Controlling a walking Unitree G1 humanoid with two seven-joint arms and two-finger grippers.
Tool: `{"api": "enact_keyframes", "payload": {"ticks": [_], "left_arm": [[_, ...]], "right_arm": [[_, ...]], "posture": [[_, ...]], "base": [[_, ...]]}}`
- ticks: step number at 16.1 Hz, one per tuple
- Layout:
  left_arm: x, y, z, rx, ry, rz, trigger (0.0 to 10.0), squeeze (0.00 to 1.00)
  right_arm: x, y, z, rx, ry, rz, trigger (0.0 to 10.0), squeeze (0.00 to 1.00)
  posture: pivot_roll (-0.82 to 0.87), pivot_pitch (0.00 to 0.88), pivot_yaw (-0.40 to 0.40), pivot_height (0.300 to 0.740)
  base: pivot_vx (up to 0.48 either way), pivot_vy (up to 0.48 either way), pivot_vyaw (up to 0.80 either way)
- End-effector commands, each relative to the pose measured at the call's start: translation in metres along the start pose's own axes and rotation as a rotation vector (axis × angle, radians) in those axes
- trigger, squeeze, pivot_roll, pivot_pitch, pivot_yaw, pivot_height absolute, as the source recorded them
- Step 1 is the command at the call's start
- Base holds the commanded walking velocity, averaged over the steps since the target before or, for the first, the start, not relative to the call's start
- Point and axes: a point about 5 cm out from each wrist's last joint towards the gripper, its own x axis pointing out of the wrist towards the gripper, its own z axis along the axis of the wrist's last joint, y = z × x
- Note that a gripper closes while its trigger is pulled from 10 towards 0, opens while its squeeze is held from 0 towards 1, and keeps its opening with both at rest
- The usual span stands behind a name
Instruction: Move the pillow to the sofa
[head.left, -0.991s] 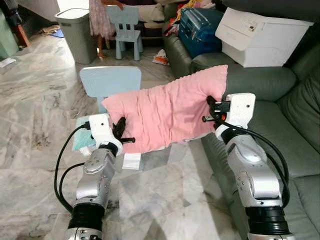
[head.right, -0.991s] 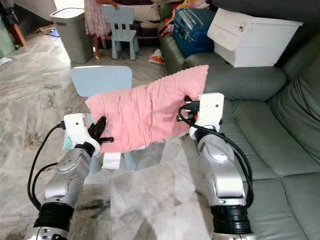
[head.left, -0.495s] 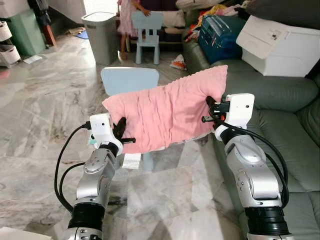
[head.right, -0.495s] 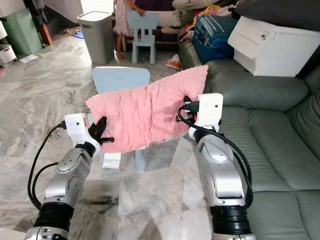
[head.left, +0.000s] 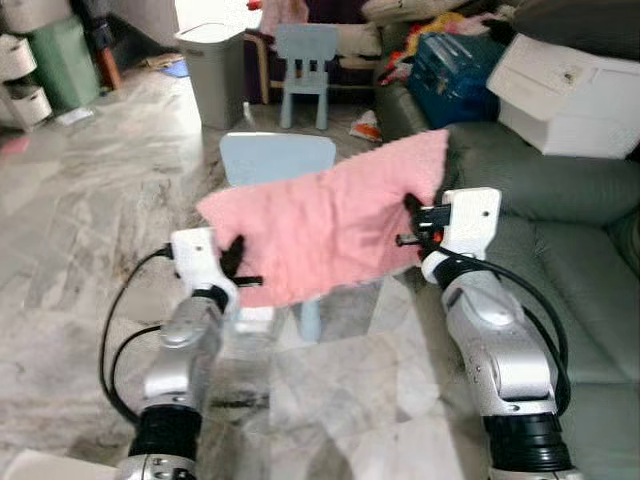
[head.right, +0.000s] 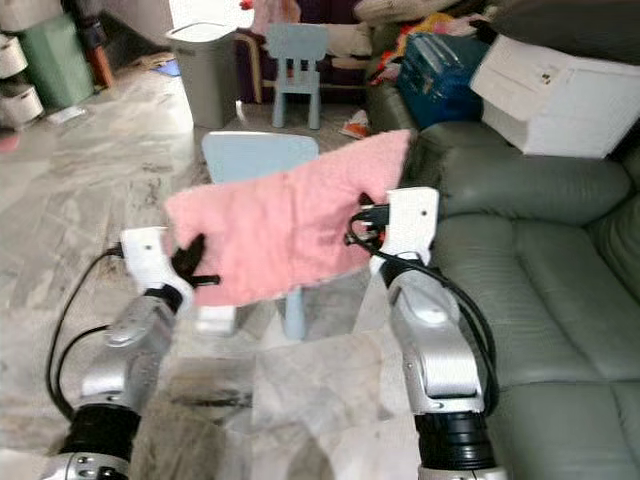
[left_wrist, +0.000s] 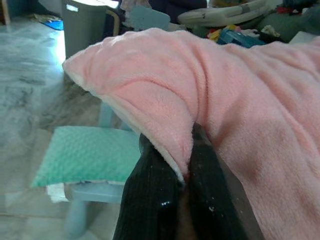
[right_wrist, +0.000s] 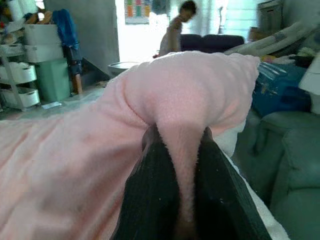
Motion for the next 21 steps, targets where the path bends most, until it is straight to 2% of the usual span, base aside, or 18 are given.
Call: {"api": "enact_keyframes", "payload": {"ticks": [1,4,9,16,21], "left_arm": [[0.0035,-0.0127,0.0040,0.007,-0.017,-0.046,10.0,0.00],[0.0030,-0.0131,0.0035,0.008,-0.015,-0.045,10.0,0.00],[0.0032,-0.0144,0.0052,0.025,-0.032,-0.054,10.0,0.00],[0.0053,-0.0161,0.0094,-0.026,-0.040,-0.084,10.0,0.00],[0.0042,-0.0160,0.0082,-0.038,-0.036,-0.090,10.0,0.00]], "right_arm": [[-0.0004,-0.0067,0.0084,-0.008,-0.036,-0.020,10.0,0.00],[-0.0005,-0.0064,0.0082,-0.007,-0.035,-0.022,10.0,0.00],[-0.0009,-0.0067,0.0073,-0.008,-0.032,-0.025,10.0,0.00],[-0.0011,-0.0062,0.0076,-0.007,-0.033,-0.029,10.0,0.00],[-0.0021,-0.0059,0.0067,-0.005,-0.030,-0.029,10.0,0.00]], "posture": [[-0.18,0.000,0.000,0.740],[-0.18,0.000,0.002,0.740],[-0.18,0.000,0.004,0.740],[-0.19,0.000,0.009,0.740],[-0.19,0.000,0.010,0.740]], "base": [[0.000,0.371,0.00],[0.000,0.322,0.00],[0.000,0.000,0.00],[0.000,0.000,0.00],[0.302,0.000,0.00]]}}
